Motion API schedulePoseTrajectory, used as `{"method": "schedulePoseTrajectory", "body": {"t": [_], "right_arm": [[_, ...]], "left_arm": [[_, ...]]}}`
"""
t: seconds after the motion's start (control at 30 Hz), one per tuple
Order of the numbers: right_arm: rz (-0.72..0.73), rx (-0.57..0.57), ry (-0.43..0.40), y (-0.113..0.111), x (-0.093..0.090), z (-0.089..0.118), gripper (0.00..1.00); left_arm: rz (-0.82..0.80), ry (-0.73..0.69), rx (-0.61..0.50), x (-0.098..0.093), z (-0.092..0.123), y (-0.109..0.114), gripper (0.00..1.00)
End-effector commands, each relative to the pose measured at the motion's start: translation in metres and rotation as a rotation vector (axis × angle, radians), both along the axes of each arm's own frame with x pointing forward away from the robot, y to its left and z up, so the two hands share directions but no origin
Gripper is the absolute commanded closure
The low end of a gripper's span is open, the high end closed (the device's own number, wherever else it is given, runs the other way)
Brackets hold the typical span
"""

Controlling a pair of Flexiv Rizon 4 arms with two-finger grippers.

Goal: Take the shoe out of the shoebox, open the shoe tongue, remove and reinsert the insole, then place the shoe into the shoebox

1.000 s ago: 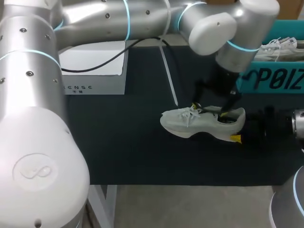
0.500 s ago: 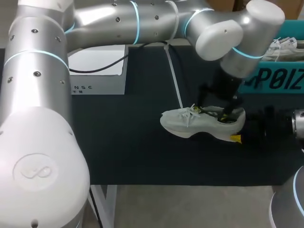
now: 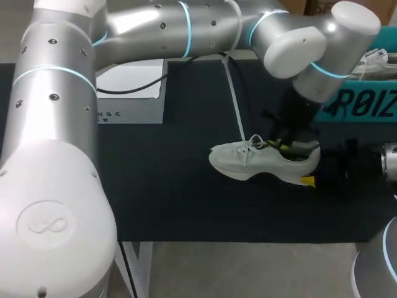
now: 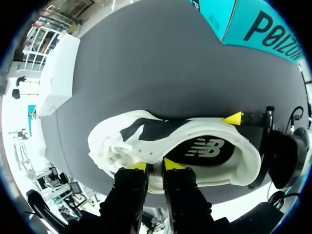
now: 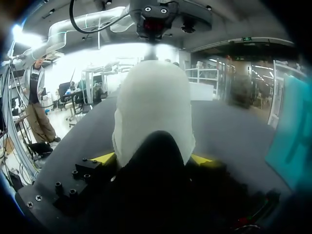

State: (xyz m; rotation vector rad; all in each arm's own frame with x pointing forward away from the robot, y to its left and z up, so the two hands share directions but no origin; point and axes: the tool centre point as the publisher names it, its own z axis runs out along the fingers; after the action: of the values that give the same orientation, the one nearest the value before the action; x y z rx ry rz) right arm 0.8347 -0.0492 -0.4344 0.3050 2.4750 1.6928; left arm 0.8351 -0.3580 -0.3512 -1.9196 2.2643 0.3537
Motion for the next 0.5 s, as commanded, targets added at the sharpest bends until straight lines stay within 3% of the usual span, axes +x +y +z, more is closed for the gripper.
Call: {"method": "schedulePoseTrajectory", "body": {"t": [0.03,0.23,0.5], "right_arm": [[-0.001,-0.002,0.002,0.0,-0.001,-0.003,1.0],[-0.001,-0.002,0.002,0.0,-0.001,-0.003,1.0],[-0.001,-0.002,0.002,0.0,-0.001,-0.003,1.0]], "left_arm": [[0.004,-0.012,0.005,-0.001,0.011,0.004,1.0],[0.019,-0.046,0.008,0.005,0.024,0.017,1.0],[0.075,-0.066,0.012,-0.002,0.042,0.046,1.0]]}}
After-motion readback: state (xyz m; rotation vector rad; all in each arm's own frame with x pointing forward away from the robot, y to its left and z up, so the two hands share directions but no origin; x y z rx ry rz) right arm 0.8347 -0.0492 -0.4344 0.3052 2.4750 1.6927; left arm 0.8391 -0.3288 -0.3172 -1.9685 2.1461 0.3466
